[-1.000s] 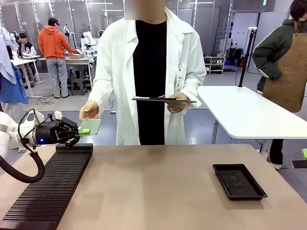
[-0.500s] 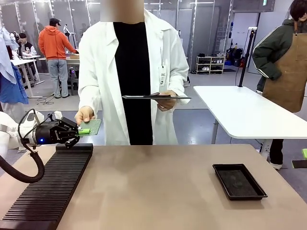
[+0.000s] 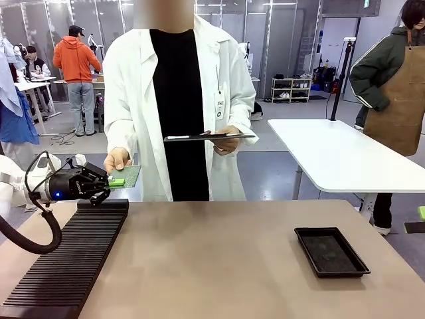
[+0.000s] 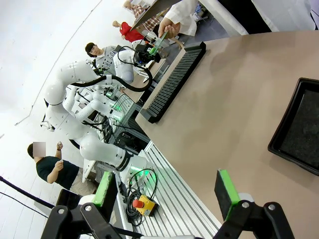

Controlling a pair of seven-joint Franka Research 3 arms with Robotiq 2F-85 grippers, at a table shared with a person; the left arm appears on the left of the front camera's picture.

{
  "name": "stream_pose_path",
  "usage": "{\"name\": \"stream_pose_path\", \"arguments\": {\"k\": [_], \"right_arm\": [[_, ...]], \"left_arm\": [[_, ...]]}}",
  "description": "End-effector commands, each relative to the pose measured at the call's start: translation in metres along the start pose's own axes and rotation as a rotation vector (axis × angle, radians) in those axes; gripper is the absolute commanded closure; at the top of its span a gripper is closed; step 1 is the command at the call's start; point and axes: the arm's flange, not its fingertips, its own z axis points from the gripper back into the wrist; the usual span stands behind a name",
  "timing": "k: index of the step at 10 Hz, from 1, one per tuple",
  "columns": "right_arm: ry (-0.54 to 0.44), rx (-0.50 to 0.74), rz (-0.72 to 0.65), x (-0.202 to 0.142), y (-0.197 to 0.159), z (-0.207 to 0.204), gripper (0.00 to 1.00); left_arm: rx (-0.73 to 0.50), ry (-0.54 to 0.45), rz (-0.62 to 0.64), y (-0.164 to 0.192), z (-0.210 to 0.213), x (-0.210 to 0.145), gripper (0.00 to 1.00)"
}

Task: Inspect the PCB.
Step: Release the Blank PCB you were holding.

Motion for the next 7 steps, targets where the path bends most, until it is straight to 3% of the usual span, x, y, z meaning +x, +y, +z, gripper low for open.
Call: {"name": "stream_pose_path", "arguments": {"k": [1, 3, 4, 5, 6, 7], "right_arm": [[-0.008, 0.004, 0.019, 0.0020, 0.0002, 0.0017, 0.00], [-0.008, 0.004, 0.019, 0.0020, 0.0002, 0.0017, 0.00], [-0.008, 0.004, 0.019, 0.0020, 0.0002, 0.0017, 0.00], [-0.008, 0.004, 0.019, 0.0020, 0.0002, 0.0017, 0.00], [-0.008, 0.004, 0.019, 0.0020, 0.0002, 0.0017, 0.00], [-0.008, 0.004, 0.019, 0.0020, 0.0002, 0.0017, 0.00]], "left_arm": [[-0.019, 0.008, 0.010, -0.0027, -0.0006, -0.0002, 0.97], [0.000, 0.000, 0.000, 0.0000, 0.0000, 0.0000, 0.97], [-0.012, 0.005, -0.003, -0.0018, 0.0014, -0.0009, 0.60], [-0.012, 0.004, -0.006, -0.0025, 0.0015, -0.0004, 0.61], [-0.012, 0.009, -0.003, -0.0027, 0.0009, -0.0005, 0.23], [-0.010, 0.013, -0.001, -0.0024, 0.0001, -0.0003, 0.25]]}}
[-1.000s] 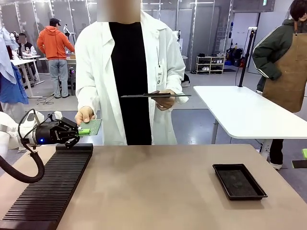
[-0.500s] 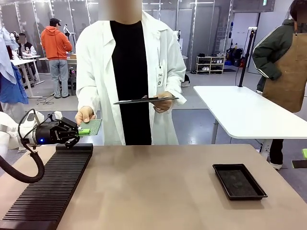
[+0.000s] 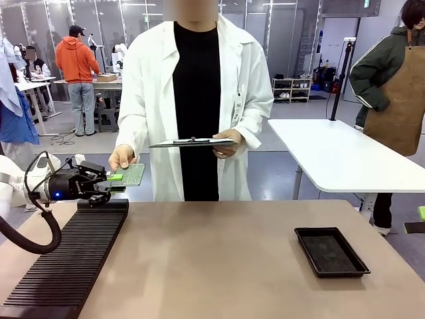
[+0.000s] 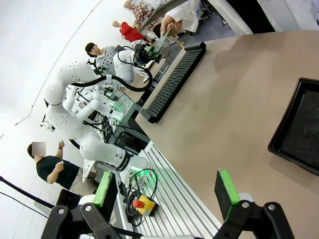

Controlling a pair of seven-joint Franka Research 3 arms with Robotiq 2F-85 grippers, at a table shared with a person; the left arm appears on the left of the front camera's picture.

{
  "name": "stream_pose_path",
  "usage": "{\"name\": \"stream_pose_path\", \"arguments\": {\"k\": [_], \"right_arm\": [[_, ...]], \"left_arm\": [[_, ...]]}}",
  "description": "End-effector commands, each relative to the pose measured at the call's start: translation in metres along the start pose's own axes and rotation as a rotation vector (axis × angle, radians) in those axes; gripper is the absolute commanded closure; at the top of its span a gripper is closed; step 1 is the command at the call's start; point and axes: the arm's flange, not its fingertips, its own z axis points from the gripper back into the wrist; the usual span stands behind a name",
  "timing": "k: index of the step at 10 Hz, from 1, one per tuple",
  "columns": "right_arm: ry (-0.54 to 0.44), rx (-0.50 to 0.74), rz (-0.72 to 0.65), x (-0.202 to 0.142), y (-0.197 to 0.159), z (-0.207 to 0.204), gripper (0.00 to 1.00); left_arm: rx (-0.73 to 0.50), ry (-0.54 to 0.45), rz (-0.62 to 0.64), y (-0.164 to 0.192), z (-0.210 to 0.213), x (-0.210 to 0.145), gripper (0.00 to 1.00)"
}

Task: Inspect the PCB.
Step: Release the Blank PCB you were holding.

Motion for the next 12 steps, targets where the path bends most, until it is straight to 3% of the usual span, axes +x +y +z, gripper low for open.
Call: {"name": "stream_pose_path", "arguments": {"k": [1, 3, 4, 6, 12], "right_arm": [[-0.008, 0.004, 0.019, 0.0020, 0.0002, 0.0017, 0.00], [-0.008, 0.004, 0.019, 0.0020, 0.0002, 0.0017, 0.00], [-0.008, 0.004, 0.019, 0.0020, 0.0002, 0.0017, 0.00], [-0.008, 0.004, 0.019, 0.0020, 0.0002, 0.0017, 0.00], [-0.008, 0.004, 0.019, 0.0020, 0.0002, 0.0017, 0.00]], "left_arm": [[-0.008, 0.014, 0.002, -0.0015, -0.0017, -0.0004, 0.00], [-0.003, 0.017, 0.006, -0.0008, -0.0024, -0.0015, 0.00], [0.001, 0.014, 0.007, -0.0008, -0.0017, -0.0020, 0.16], [0.008, 0.006, 0.010, 0.0001, -0.0012, -0.0037, 0.00], [0.001, -0.001, 0.004, 0.0015, -0.0001, -0.0011, 0.00]]}}
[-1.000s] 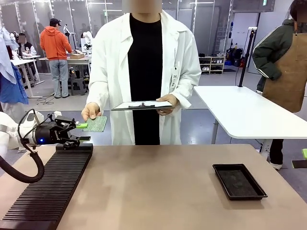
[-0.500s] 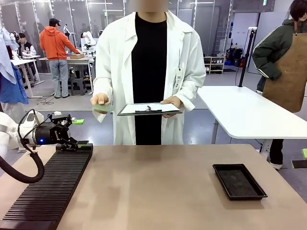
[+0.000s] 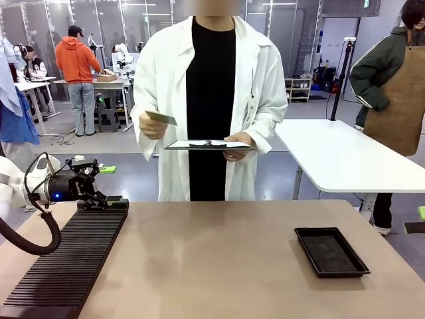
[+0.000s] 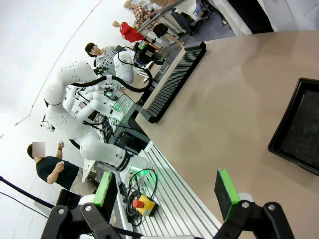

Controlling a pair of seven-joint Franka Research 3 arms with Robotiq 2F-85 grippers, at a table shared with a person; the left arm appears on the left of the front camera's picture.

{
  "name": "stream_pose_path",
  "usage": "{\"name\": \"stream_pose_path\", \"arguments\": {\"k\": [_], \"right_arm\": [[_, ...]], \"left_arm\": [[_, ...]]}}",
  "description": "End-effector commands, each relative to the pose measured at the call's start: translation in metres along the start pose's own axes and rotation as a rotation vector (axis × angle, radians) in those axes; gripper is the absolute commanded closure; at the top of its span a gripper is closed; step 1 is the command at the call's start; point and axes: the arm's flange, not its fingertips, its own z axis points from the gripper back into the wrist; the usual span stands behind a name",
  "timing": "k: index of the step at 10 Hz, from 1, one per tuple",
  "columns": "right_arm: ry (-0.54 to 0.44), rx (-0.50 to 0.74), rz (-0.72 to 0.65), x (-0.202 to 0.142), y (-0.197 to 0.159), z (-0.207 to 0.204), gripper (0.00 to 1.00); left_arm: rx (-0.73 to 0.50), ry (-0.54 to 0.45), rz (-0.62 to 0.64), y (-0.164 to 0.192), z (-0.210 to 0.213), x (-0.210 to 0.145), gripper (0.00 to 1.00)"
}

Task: Inspect the PCB.
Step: Pick up the Blank PCB that the human is holding.

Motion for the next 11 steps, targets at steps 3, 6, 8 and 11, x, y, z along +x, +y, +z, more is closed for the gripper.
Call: {"name": "stream_pose_path", "arguments": {"k": [3, 6, 8, 11], "right_arm": [[-0.008, 0.004, 0.019, 0.002, 0.000, 0.002, 0.00], [-0.008, 0.004, 0.019, 0.002, 0.000, 0.002, 0.00], [-0.008, 0.004, 0.019, 0.002, 0.000, 0.002, 0.00], [-0.008, 0.004, 0.019, 0.002, 0.000, 0.002, 0.00]], "left_arm": [[0.001, 0.000, -0.003, -0.001, -0.001, 0.001, 0.00], [0.001, 0.000, -0.003, -0.001, -0.001, 0.001, 0.00], [0.000, 0.000, 0.000, 0.000, 0.000, 0.000, 0.00], [0.017, 0.035, -0.009, -0.046, 0.049, -0.022, 0.00]]}}
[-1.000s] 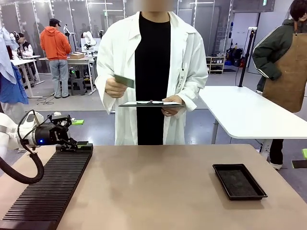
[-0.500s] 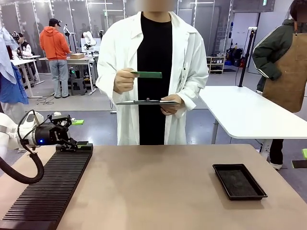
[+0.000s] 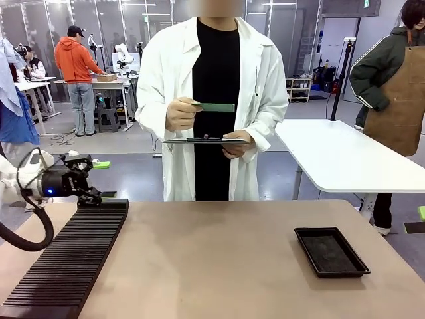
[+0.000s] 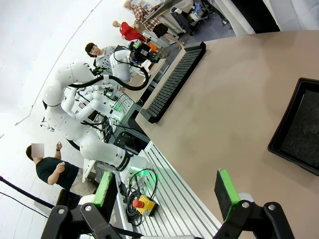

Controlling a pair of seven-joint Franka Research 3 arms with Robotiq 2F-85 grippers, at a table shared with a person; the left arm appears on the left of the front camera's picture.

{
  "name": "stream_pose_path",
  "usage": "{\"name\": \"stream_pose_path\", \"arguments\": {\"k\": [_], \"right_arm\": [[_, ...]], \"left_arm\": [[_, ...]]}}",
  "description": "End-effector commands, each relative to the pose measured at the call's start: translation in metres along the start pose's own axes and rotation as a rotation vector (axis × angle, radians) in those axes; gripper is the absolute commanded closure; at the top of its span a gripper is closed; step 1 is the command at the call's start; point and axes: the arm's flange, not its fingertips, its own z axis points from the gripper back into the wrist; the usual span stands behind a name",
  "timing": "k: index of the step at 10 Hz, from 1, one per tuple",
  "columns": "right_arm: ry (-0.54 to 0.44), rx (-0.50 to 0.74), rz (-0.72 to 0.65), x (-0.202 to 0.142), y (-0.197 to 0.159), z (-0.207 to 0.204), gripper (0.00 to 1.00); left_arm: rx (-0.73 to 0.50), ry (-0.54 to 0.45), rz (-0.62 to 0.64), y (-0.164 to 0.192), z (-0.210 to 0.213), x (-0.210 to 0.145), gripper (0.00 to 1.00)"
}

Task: Inspect the PCB.
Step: Pick up the Blank PCB that the human is holding.

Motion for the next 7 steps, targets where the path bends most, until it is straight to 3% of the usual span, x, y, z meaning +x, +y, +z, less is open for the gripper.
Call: {"name": "stream_pose_path", "arguments": {"k": [1, 4, 6, 7], "right_arm": [[-0.008, 0.004, 0.019, 0.002, 0.000, 0.002, 0.00], [-0.008, 0.004, 0.019, 0.002, 0.000, 0.002, 0.00], [-0.008, 0.004, 0.019, 0.002, 0.000, 0.002, 0.00], [-0.008, 0.004, 0.019, 0.002, 0.000, 0.002, 0.00]], "left_arm": [[0.022, 0.024, 0.003, -0.031, 0.057, -0.039, 0.00], [-0.018, -0.014, -0.094, -0.041, 0.165, -0.103, 0.00], [0.032, 0.014, -0.144, -0.034, 0.230, -0.145, 0.00], [0.102, -0.049, -0.152, -0.027, 0.256, -0.165, 0.00]]}}
